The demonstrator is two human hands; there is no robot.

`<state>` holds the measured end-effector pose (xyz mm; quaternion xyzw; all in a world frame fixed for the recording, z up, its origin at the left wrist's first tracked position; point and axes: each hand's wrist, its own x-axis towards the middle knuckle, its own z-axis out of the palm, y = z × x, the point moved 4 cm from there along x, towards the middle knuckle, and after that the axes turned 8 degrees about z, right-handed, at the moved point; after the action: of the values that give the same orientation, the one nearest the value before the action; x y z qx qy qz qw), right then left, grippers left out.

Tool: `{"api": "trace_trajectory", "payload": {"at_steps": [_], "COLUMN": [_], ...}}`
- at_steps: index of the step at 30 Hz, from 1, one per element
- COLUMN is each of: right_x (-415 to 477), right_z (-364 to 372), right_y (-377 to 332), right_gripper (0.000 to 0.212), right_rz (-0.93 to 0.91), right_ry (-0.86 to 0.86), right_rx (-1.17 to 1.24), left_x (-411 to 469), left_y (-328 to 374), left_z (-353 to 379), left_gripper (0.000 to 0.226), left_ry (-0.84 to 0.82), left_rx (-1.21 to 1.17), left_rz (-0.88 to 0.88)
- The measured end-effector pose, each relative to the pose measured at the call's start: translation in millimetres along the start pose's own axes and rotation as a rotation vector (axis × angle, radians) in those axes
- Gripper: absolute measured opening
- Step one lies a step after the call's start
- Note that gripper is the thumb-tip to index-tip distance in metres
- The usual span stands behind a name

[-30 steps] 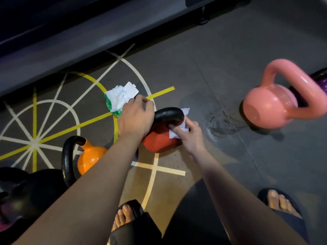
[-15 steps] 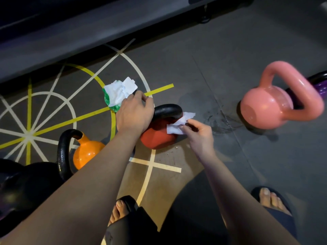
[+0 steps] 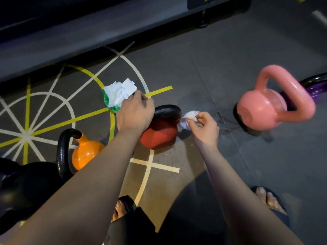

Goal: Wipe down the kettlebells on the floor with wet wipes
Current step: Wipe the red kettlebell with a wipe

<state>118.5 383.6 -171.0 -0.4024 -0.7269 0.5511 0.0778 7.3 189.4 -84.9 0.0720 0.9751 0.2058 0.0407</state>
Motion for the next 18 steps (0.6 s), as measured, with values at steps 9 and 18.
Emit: {"api": "trace_trajectory", "payload": {"at_steps": [9,18], "right_x": [2,-31], "right_z": [41,35], "right_y": [-4,25], "right_gripper": [0.017,0.03], "right_rz": [-0.127,-0.027], "right_ry": [-0.143,-0.314], "right_rx": [-0.159,0.296], "left_x": [1,1], "left_y": [-2,-2], "left_z": [1,1], "left_gripper": [0.03,0.034], "left_ry": [0.02,0.043], "left_rx": [-0.004,0.011], "left_rz": [-0.015,-0.02]}}
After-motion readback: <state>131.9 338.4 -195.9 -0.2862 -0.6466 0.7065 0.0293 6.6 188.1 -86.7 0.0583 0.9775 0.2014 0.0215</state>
